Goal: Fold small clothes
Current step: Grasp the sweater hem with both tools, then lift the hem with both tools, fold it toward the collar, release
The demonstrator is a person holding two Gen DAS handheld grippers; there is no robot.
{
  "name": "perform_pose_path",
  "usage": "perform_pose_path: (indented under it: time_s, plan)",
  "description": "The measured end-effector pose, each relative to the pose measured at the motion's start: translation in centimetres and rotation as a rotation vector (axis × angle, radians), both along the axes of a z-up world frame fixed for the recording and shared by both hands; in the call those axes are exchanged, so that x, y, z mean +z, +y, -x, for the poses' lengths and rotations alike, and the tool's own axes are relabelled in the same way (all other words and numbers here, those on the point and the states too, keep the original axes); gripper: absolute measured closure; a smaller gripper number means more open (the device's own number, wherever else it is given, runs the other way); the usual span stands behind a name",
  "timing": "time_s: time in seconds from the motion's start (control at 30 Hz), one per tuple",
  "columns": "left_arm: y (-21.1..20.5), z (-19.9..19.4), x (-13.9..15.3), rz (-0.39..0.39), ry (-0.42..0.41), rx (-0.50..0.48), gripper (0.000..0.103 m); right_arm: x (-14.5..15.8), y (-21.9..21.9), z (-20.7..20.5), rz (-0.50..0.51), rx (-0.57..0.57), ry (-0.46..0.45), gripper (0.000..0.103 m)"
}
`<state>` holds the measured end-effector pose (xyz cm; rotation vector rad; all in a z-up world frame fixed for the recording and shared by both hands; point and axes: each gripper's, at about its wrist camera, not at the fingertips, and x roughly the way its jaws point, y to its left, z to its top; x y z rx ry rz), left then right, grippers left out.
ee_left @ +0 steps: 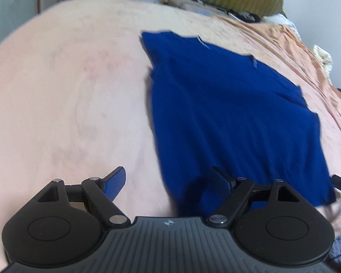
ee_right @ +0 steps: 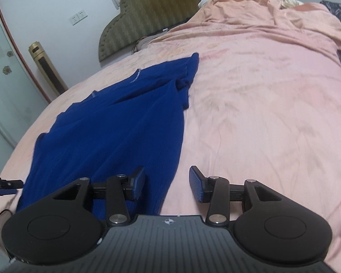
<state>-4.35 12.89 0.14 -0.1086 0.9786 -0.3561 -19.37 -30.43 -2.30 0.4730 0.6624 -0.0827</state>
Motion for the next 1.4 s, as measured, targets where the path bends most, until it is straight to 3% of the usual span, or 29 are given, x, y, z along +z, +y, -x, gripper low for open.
perform_pose_path:
  time_s: [0.13,0.2,0.23,0.27,0.3,0.33,0.37,0.47,0.57,0.87,1.1,1.27,1.4]
  plan:
    - [-1.1,1.6,-0.5,-0.006,0.004,-0.069,0.022,-0.3,0.7,1.6,-0.035,0.034,0.008,0.052]
    - [-1.7,2.3,-0.5,-0.007,0.000,-0.093,0.030,-0.4,1.0,2.1,-0.047,0.049,0.013,0.052]
    - [-2.1,2.6,-0.4,-0.013,-0.010,-0.116,0.037,-0.5,1.3,2.4,-0.046,0.056,0.014,0.052]
    - [-2.3,2.9,-0.5,-0.005,-0.012,-0.139,0.061,-0.5,1.7,2.7,-0.043,0.062,0.013,0.052]
    - [-2.4,2.7,-0.5,0.013,-0.006,-0.134,0.070,-0.5,1.9,2.8,-0.042,0.071,0.010,0.061]
    - [-2.7,2.6,-0.6,0.028,0.003,-0.133,0.075,-0.5,2.1,2.8,-0.037,0.080,0.007,0.062]
    - [-3.0,2.5,-0.6,0.044,0.009,-0.142,0.091,-0.5,2.4,2.7,-0.023,0.083,0.008,0.067]
    - [-3.8,2.6,-0.5,0.060,0.001,-0.147,0.092,-0.6,2.9,2.3,-0.003,0.095,0.015,0.093]
    - [-3.7,3.5,0.9,0.053,-0.067,-0.155,0.093,-0.1,3.3,2.3,0.024,0.099,0.005,0.094]
    - [1.5,6.1,7.9,0.227,-0.244,-0.157,0.094,7.0,1.8,6.1,-0.065,0.129,-0.228,0.095]
    - [3.1,8.5,10.0,0.278,-0.251,-0.224,0.094,11.3,1.8,10.2,-0.072,0.198,-0.323,0.095]
    - [2.5,6.9,7.7,0.256,-0.170,-0.185,0.094,10.0,1.8,9.8,-0.120,0.208,-0.253,0.095]
    - [2.3,5.3,9.0,0.264,-0.207,-0.175,0.094,9.3,1.5,8.4,-0.152,0.189,-0.242,0.095]
